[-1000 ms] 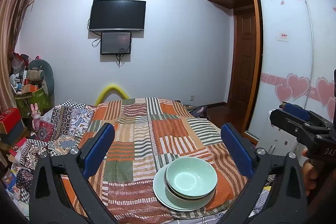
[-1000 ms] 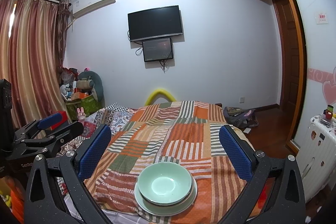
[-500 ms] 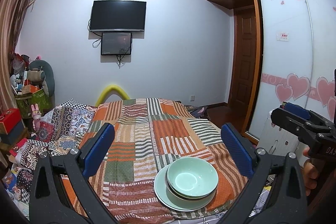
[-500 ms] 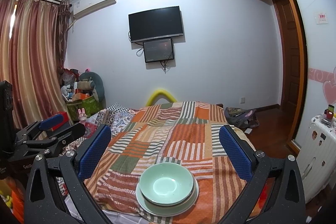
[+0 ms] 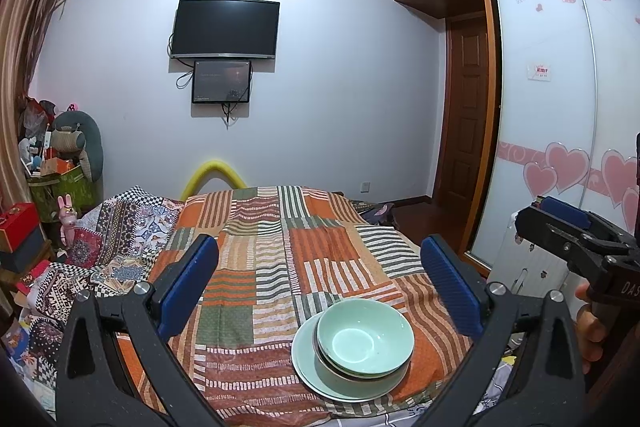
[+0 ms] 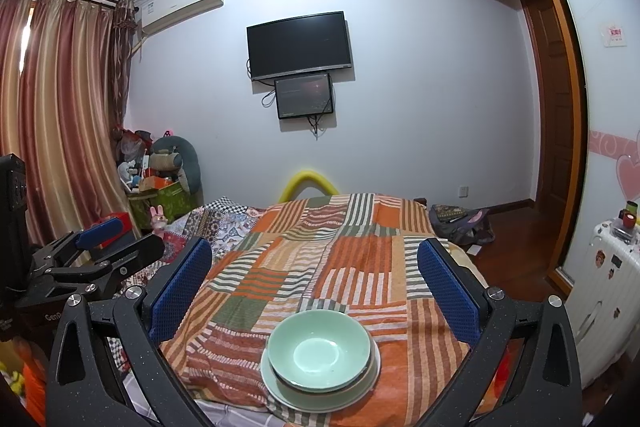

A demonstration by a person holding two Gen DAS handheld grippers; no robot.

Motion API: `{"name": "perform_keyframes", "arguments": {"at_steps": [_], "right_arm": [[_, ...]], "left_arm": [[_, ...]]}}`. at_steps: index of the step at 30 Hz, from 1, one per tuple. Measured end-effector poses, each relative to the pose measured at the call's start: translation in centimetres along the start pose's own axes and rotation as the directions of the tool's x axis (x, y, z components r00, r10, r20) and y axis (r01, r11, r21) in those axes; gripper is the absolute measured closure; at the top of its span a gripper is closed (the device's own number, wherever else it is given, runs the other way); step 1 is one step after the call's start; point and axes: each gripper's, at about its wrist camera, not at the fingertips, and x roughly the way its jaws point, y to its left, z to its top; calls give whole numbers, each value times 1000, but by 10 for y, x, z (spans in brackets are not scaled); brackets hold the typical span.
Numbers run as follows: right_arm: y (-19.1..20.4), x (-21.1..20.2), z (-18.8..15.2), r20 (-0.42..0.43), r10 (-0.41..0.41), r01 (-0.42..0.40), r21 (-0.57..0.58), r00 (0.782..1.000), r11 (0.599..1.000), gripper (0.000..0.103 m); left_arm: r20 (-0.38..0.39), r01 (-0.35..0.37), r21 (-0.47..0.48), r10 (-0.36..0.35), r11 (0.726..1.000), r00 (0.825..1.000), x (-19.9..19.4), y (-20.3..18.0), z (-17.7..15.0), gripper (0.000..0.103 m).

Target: Organize plates and bowls

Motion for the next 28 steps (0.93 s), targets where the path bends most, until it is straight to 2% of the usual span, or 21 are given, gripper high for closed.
{"name": "perform_keyframes", "arguments": {"at_steps": [10,28], "right_arm": [[-1,0,0,-3,-1,1,0,1000,1000,0],[-4,5,-1,-23,8,-8,1,1000,1000,0]], "left_arm": [[16,8,-5,-8,1000,1000,-3,2,-2,0],[-15,41,-16,-41,999,999,0,3,-1,0]]}}
